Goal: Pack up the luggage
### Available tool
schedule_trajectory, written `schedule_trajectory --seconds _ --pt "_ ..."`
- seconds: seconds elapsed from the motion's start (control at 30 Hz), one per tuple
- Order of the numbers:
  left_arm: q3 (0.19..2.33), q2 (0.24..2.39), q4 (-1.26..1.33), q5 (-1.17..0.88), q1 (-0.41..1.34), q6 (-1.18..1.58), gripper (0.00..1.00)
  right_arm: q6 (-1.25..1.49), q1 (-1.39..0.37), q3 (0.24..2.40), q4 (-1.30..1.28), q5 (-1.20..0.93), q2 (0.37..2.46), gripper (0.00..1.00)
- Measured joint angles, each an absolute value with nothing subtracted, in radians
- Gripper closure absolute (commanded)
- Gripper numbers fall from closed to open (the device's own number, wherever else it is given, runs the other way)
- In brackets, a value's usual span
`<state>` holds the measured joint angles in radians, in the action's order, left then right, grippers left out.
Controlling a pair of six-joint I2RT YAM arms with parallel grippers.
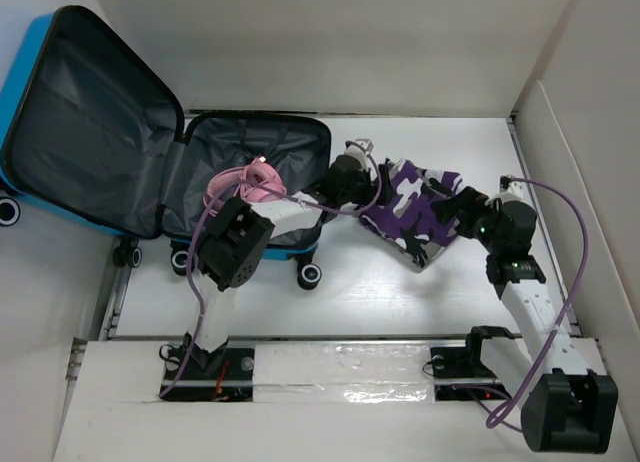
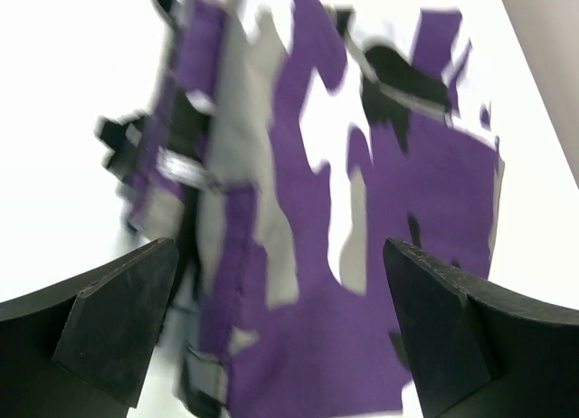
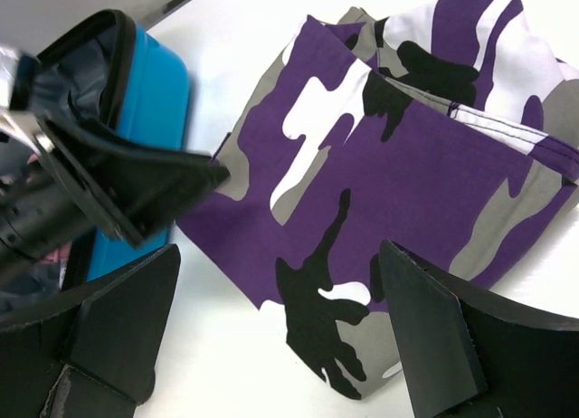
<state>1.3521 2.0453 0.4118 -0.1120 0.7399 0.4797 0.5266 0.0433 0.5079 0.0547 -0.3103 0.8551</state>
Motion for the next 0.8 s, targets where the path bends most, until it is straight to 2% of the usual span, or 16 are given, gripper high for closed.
schedule_trajectory --seconds 0.13,0.33,0.43,0.6,0.73,0.8 --pt "1.557 2.113 0.283 -0.115 0.706 0.434 0.01 0.523 0.036 0.508 0.051 -0.310 0.852 0.03" --pt "1.953 2.388 0.079 -0.183 0.683 0.322 0.01 0.520 0.035 0.508 0.051 -0.310 0.831 0.03" --pt "1.983 2.463 0.020 -0.203 0.699 0.279 0.01 0.519 0.031 0.509 0.051 -0.307 0.826 0.03" --pt "2.015 2.466 -0.043 -0.210 0.714 0.264 0.02 0.519 0.025 0.510 0.047 -0.306 0.820 0.03" --pt "2.025 2.468 -0.068 -0.217 0.715 0.253 0.07 0.520 0.025 0.511 0.033 -0.303 0.801 0.03" --pt "2.027 2.468 -0.078 -0.219 0.719 0.247 0.18 0.520 0.025 0.520 0.023 -0.303 0.792 0.03"
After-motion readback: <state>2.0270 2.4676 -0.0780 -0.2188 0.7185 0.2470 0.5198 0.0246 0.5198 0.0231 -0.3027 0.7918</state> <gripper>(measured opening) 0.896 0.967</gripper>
